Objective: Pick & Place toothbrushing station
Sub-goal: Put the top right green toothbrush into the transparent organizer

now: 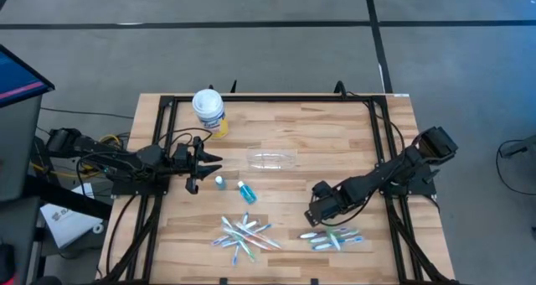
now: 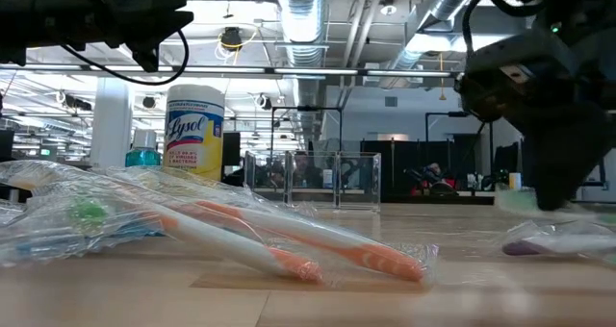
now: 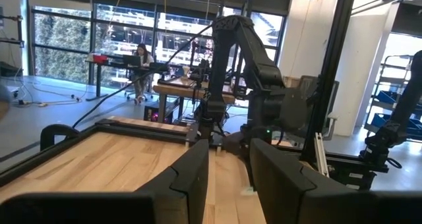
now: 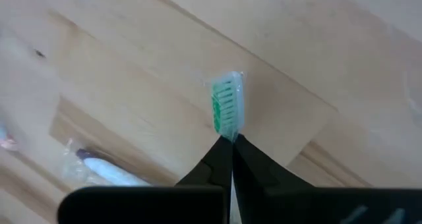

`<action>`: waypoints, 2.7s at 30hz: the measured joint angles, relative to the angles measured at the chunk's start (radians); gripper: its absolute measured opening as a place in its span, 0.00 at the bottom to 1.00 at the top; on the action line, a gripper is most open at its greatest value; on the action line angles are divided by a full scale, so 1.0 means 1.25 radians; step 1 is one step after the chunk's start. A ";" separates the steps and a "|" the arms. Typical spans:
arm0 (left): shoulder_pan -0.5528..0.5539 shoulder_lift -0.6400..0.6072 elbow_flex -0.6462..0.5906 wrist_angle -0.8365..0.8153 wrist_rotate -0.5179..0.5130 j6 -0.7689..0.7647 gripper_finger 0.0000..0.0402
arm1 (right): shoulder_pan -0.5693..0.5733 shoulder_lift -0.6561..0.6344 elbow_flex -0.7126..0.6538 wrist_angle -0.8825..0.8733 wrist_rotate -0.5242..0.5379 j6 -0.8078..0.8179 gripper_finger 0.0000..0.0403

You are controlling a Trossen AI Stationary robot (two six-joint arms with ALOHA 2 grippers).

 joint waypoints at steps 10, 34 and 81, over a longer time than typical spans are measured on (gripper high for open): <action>0.000 0.000 0.000 0.000 0.000 0.000 0.27 | -0.019 -0.121 0.001 0.025 0.178 -0.095 0.00; 0.000 0.099 0.000 0.092 0.000 -0.063 0.27 | -0.216 -0.152 0.001 0.535 0.297 -0.826 0.00; 0.138 0.698 0.390 0.268 0.041 0.001 0.49 | -0.322 -0.152 0.001 0.801 0.164 -1.142 0.00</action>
